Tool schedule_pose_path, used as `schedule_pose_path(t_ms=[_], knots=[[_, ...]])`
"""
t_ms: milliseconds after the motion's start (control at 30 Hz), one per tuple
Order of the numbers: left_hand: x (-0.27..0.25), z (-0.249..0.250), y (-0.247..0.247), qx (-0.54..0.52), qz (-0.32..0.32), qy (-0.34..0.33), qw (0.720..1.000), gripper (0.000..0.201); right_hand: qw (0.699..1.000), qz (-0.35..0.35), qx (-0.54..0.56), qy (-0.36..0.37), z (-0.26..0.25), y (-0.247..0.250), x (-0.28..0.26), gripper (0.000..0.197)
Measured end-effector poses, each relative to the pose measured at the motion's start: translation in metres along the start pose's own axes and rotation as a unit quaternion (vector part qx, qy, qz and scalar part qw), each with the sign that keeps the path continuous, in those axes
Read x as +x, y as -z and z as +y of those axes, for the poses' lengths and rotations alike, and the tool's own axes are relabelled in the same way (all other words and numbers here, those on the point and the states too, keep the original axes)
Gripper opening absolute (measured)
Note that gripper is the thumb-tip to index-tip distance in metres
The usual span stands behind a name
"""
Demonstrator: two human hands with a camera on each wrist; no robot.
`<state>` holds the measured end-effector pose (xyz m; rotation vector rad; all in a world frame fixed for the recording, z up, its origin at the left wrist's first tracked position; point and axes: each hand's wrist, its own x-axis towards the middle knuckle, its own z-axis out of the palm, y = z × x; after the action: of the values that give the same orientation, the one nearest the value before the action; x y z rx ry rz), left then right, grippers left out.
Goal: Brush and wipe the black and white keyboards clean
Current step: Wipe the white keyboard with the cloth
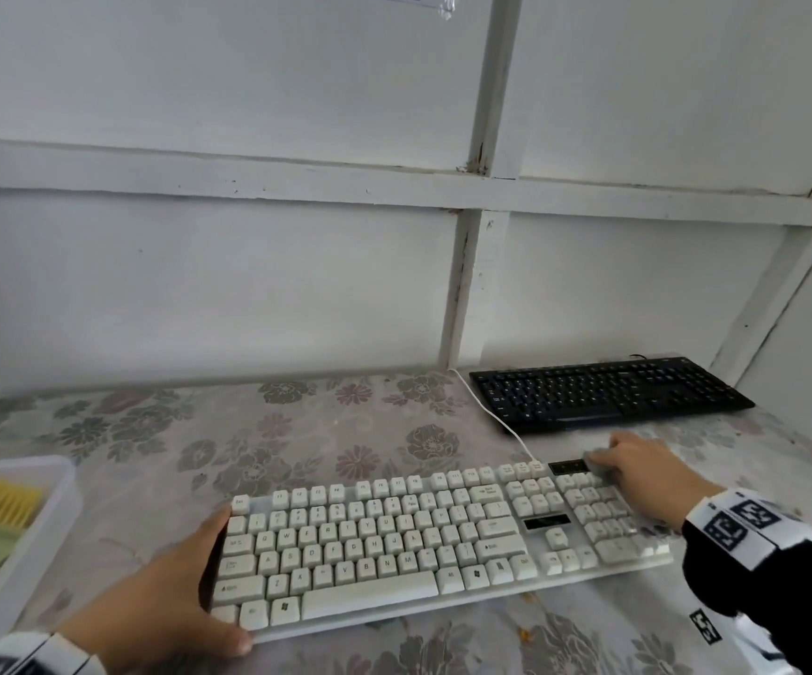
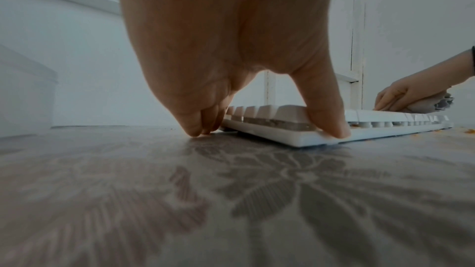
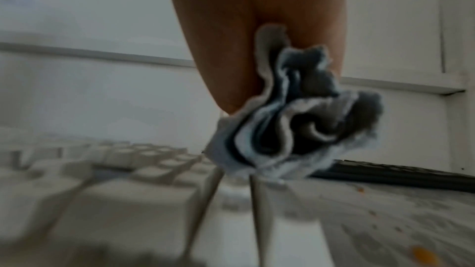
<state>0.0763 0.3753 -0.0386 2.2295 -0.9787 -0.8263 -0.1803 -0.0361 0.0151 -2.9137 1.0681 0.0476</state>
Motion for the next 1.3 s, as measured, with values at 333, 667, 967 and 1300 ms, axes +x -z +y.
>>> schedule_pose_path(t_ms=[333, 667, 967, 1300], knots=[[-0.011, 0.024, 0.005, -0.034, -0.007, 0.004, 0.999, 0.130, 0.952, -0.036, 0.151, 0.263, -0.191, 0.018, -0.014, 0.028], [-0.010, 0.020, 0.010, 0.009, -0.007, 0.025, 1.000, 0.146, 0.919, -0.013, -0.022, 0.394, -0.320, -0.014, -0.042, 0.025], [-0.014, 0.033, 0.009, 0.002, 0.000, 0.030, 1.000, 0.117, 0.919, -0.012, -0.002, 0.395, -0.286, -0.014, -0.041, 0.036], [-0.014, 0.032, 0.008, 0.007, 0.006, 0.032, 0.999, 0.120, 0.937, -0.029, 0.047, 0.346, -0.249, -0.007, -0.042, 0.044]])
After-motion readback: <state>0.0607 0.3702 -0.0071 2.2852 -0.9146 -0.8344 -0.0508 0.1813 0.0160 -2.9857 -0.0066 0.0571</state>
